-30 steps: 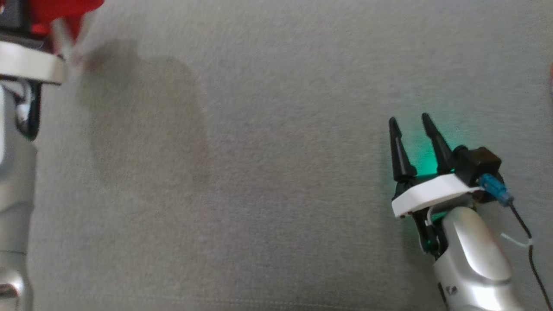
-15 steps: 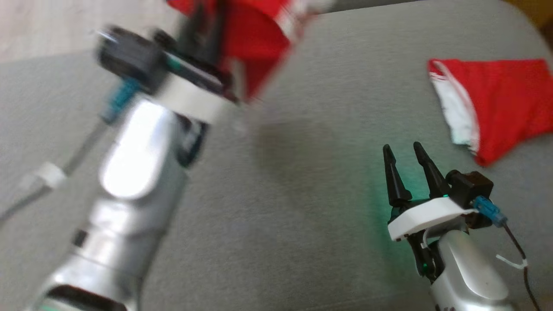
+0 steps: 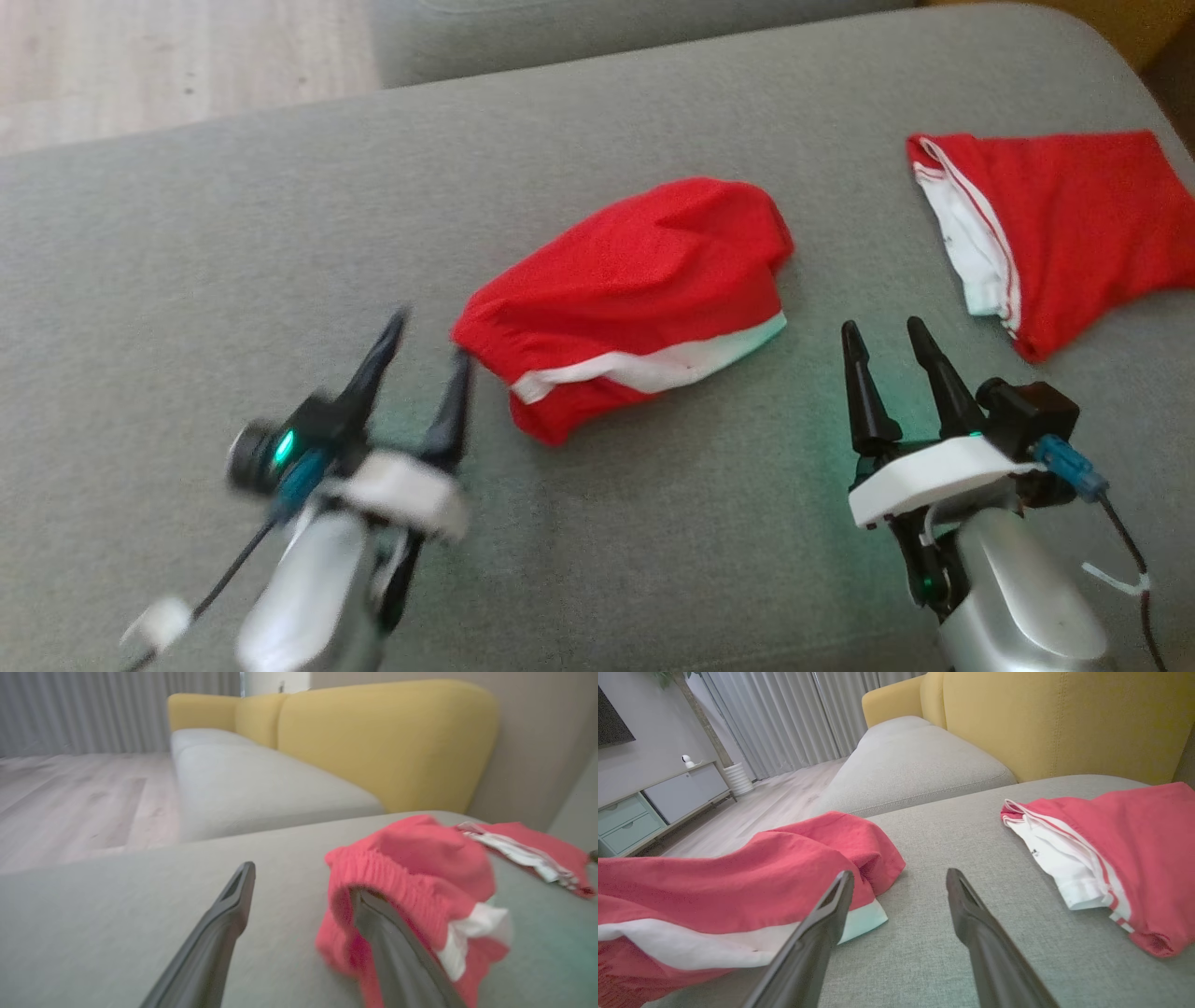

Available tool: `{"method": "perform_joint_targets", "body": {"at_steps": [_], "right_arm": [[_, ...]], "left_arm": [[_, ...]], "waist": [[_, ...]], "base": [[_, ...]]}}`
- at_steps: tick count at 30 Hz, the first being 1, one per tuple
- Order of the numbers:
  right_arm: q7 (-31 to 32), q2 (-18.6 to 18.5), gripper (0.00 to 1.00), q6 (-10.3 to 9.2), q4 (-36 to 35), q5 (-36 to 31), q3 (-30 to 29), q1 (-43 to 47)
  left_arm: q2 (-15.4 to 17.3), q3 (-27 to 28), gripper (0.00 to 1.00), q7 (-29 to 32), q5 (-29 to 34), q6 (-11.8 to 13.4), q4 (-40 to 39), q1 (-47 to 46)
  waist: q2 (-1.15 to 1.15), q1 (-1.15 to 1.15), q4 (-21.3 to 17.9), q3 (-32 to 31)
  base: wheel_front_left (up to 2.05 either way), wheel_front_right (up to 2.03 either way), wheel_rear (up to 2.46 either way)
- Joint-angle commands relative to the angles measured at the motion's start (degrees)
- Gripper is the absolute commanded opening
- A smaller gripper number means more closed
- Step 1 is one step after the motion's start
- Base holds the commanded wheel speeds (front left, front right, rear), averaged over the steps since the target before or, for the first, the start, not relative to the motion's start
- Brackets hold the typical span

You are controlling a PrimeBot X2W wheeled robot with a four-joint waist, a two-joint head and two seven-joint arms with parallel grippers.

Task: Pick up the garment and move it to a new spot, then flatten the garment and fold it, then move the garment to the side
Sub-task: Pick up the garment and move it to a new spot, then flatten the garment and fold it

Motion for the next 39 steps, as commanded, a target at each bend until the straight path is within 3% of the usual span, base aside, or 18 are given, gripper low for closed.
{"method": "perform_joint_targets", "body": {"at_steps": [1, 9, 18, 24, 27, 30, 34, 39], "right_arm": [[-0.2, -0.1, 1.0, -0.04, -1.8, 0.3, 0.9, -0.6], [-0.2, -0.1, 1.0, -0.04, -1.0, -0.2, 0.4, 1.2], [-0.2, -0.1, 1.0, -0.04, -1.3, -1.1, 0.2, 3.8], [-0.2, -0.1, 1.0, -0.04, -2.0, -1.7, -0.8, 6.1], [-0.2, -0.1, 1.0, -0.04, -2.0, -2.0, -1.0, 6.5], [-0.2, -0.1, 1.0, -0.04, -2.2, -2.1, -0.8, 6.6], [-0.2, -0.1, 1.0, -0.04, -2.1, -2.0, 0.2, 6.2], [-0.2, -0.1, 1.0, -0.04, -1.9, -2.0, 1.4, 5.3]], "left_arm": [[1.7, 3.6, 1.0, -0.3, 0.3, 0.6, -1.6, 0.0], [2.6, 13.8, 1.0, -0.3, 1.6, 1.5, -2.1, 10.4], [-0.8, 22.7, 1.0, -0.3, 5.0, 3.7, -10.7, 20.5], [-2.1, 24.7, 1.0, -0.3, 6.5, 4.0, -14.1, 25.1], [-2.2, 24.4, 1.0, -0.3, 7.1, 3.7, -14.4, 25.7], [-2.3, 21.2, 1.0, -0.3, 4.4, 1.2, -14.5, 25.1], [-2.3, 12.6, 1.0, -0.3, -2.3, -1.6, -13.5, 23.2], [-2.3, 2.8, 1.0, -0.3, -10.2, -2.2, -13.1, 20.2]], "waist": [[0.0, 0.0, 1.2, -0.9], [0.0, 0.0, 4.6, -3.9], [0.0, 0.0, 5.4, -7.6], [0.0, 0.0, 5.9, -8.8], [0.0, 0.0, 6.2, -8.9], [0.0, 0.0, 6.2, -8.2], [0.0, 0.0, 5.7, -6.9], [0.0, 0.0, 3.7, -4.7]], "base": [[0.0, 0.0, 0.0], [0.0, 0.0, 0.0], [0.0, 0.0, 0.0], [0.0, 0.0, 0.0], [0.0, 0.0, 0.0], [0.0, 0.0, 0.0], [0.0, 0.0, 0.0], [0.0, 0.0, 0.0]]}}
